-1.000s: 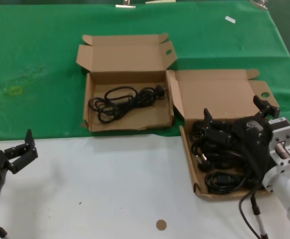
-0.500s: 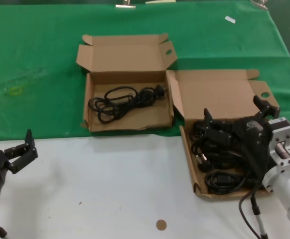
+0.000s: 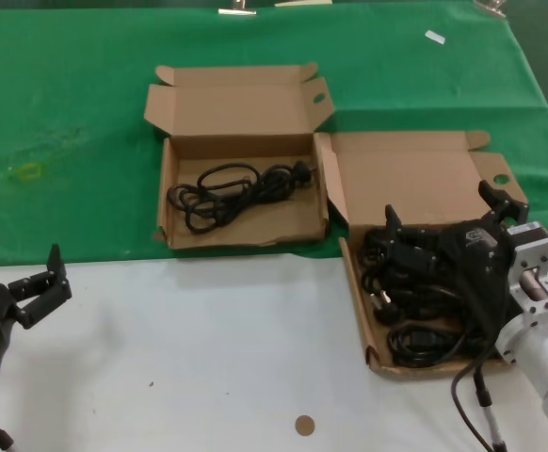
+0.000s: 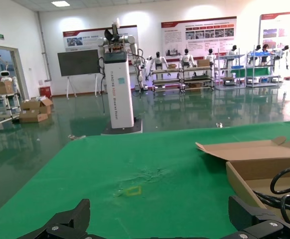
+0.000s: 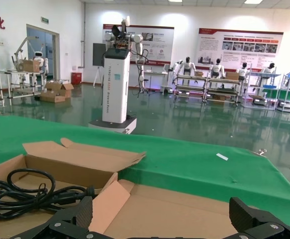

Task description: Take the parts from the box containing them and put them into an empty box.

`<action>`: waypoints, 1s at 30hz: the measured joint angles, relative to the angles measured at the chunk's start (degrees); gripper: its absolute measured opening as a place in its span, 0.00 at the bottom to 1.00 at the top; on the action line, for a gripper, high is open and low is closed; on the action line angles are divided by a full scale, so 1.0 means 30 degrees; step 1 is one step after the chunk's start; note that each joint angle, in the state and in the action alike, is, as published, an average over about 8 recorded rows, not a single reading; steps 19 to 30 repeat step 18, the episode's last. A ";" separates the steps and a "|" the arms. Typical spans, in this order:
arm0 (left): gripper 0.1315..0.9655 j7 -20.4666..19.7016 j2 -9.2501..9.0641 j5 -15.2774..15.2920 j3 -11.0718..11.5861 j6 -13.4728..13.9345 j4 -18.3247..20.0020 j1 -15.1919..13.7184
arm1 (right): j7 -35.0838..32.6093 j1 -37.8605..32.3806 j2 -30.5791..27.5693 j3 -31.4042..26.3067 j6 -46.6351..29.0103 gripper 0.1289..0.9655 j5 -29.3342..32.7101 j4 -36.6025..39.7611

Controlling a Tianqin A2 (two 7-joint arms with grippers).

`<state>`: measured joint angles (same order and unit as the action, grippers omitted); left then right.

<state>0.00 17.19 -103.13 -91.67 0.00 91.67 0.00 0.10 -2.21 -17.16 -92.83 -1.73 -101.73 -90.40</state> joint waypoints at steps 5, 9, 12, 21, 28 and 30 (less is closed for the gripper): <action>1.00 0.0000 0.0000 0.0000 0.0000 0.0000 0.0000 0.0000 | 0.0000 0.0000 0.0000 0.0000 0.0000 1.00 0.0000 0.0000; 1.00 0.0000 0.0000 0.0000 0.0000 0.0000 0.0000 0.0000 | 0.0000 0.0000 0.0000 0.0000 0.0000 1.00 0.0000 0.0000; 1.00 0.0000 0.0000 0.0000 0.0000 0.0000 0.0000 0.0000 | 0.0000 0.0000 0.0000 0.0000 0.0000 1.00 0.0000 0.0000; 1.00 0.0000 0.0000 0.0000 0.0000 0.0000 0.0000 0.0000 | 0.0000 0.0000 0.0000 0.0000 0.0000 1.00 0.0000 0.0000; 1.00 0.0000 0.0000 0.0000 0.0000 0.0000 0.0000 0.0000 | 0.0000 0.0000 0.0000 0.0000 0.0000 1.00 0.0000 0.0000; 1.00 0.0000 0.0000 0.0000 0.0000 0.0000 0.0000 0.0000 | 0.0000 0.0000 0.0000 0.0000 0.0000 1.00 0.0000 0.0000</action>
